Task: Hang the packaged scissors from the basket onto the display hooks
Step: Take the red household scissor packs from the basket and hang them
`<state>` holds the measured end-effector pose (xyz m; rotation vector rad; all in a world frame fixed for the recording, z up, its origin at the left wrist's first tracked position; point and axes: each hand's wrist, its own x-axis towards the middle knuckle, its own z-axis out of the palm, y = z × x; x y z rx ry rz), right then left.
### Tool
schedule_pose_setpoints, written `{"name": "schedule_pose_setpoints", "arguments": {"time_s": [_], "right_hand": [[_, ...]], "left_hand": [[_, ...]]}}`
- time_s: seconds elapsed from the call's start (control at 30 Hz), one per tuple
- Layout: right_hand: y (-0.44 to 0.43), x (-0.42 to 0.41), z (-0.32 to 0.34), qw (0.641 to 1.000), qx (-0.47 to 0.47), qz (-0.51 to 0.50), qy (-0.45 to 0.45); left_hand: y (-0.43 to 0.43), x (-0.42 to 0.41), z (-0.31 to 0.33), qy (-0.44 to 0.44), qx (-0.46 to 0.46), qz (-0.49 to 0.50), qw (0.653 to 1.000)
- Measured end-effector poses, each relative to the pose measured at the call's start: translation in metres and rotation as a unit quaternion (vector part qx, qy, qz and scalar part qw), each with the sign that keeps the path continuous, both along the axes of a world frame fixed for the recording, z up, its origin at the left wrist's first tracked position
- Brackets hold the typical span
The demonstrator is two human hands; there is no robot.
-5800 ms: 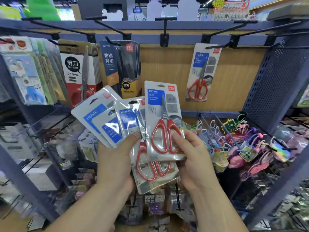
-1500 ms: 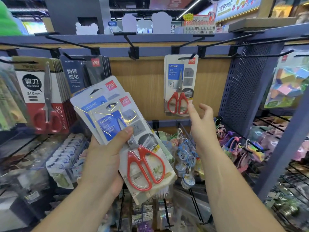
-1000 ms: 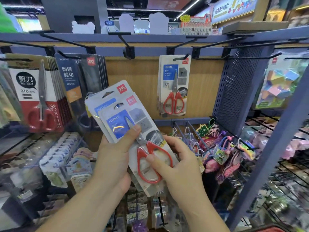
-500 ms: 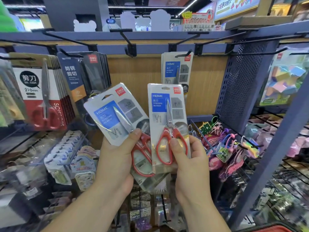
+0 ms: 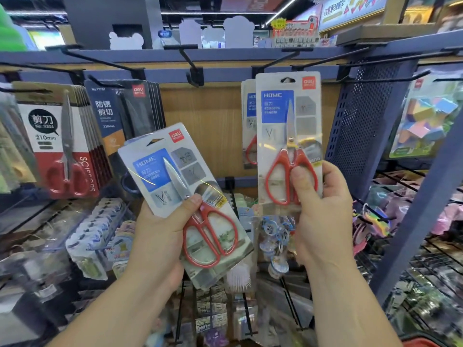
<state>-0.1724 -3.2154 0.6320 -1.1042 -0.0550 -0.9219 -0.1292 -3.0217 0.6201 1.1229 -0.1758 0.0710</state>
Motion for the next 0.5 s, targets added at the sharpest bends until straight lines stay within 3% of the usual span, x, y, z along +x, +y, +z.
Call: {"name": "schedule_pose_setpoints", "arguments": {"time_s": [0.33, 0.5], "right_hand": [[-0.016, 0.037, 0.005, 0.997, -0.016, -0.034, 0.064], [-0.027, 0.073, 0.007, 0.989, -0.032, -0.006, 0.141]], "left_hand": [[0.008, -0.002, 0.006, -0.029, 0.005, -0.006, 1.000], [0.010, -0.003, 0.009, -0.026, 0.005, -0.010, 1.000]]}}
